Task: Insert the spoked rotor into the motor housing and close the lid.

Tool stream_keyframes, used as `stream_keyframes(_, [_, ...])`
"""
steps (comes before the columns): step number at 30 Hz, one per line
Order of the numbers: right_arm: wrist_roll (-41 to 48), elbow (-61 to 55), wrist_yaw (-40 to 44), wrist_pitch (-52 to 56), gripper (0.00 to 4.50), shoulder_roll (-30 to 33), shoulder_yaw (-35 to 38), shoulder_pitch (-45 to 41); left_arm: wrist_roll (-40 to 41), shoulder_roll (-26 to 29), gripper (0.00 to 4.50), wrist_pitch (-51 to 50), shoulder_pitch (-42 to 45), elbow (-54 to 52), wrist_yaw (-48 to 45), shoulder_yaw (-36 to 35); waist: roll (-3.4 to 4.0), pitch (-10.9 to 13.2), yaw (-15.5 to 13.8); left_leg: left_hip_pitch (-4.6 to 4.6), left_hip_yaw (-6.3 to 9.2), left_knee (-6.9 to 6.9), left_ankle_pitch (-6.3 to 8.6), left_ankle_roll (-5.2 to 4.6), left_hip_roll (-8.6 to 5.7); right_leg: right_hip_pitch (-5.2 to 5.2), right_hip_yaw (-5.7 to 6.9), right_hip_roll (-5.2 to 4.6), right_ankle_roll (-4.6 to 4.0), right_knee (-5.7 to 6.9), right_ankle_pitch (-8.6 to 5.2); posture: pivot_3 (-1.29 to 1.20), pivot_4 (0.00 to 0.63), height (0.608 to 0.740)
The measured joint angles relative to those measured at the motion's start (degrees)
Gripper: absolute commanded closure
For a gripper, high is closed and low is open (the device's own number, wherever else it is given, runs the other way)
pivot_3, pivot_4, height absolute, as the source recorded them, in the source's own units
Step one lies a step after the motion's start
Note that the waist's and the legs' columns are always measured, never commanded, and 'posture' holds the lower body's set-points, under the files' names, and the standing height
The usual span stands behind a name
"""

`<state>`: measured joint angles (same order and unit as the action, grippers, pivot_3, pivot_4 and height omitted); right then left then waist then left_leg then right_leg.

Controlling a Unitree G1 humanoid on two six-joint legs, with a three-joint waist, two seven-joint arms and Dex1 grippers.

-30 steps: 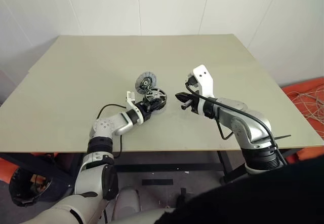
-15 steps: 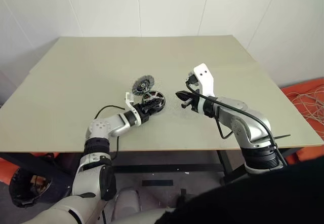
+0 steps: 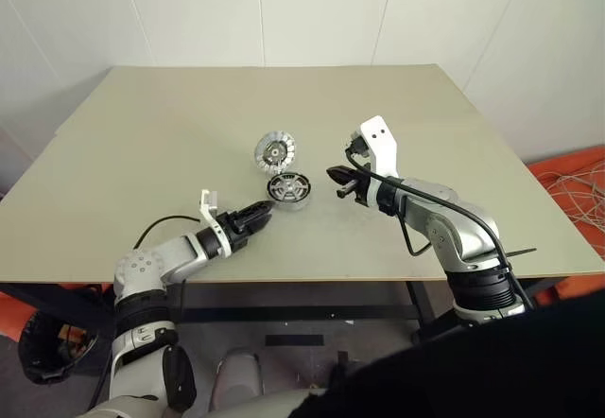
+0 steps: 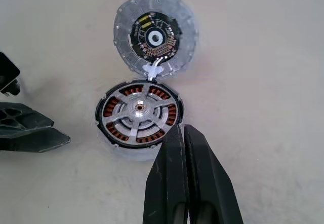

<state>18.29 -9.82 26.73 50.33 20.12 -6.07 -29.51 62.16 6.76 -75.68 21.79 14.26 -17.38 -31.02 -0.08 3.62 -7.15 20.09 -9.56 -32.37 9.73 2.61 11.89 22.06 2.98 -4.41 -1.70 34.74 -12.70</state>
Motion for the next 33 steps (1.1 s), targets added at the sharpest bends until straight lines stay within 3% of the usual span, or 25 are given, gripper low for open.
stream_keyframes(5, [-0.66,1.11,0.48,-2.42,4.5,-0.86,-0.97,-0.16,-2.82,1.78,1.99,5.27,-2.08,-4.98,-2.11,4.05,0.0,0.0,0.12,-0.01,0.0,0.05,0.0,0.0,0.03,0.04,0.0,0.02,0.01,-0.02,-0.01,0.0,0.0,0.74])
stream_keyframes(16, [-5.22,13.38,-0.08,-11.84,4.5,-9.9,-5.47,-2.63,-17.0,7.47,1.99,25.23,-1.4,-8.04,-9.82,14.41,0.0,0.0,0.26,0.08,-0.01,0.06,-0.01,0.02,0.02,0.11,-0.01,0.03,0.0,-0.02,0.0,0.0,0.0,0.74])
stream_keyframes(25, [-8.67,28.21,-1.75,-18.03,4.5,-16.85,-5.94,-4.49,-19.76,7.99,1.99,28.52,-1.72,-7.96,-11.21,16.03,0.0,0.0,1.11,0.12,-0.01,0.04,-0.06,0.1,0.02,0.13,-0.01,0.03,-0.22,0.01,0.12,0.0,0.0,0.74])
stream_keyframes(33, [-9.51,29.74,-1.95,-19.99,4.5,-16.33,-5.38,-4.65,-19.82,7.98,1.99,28.87,-1.81,-7.95,-11.26,16.03,0.0,0.0,1.65,0.01,0.0,0.03,-0.01,0.03,0.03,0.05,-0.01,0.03,-0.02,0.03,0.01,0.0,0.0,0.74])
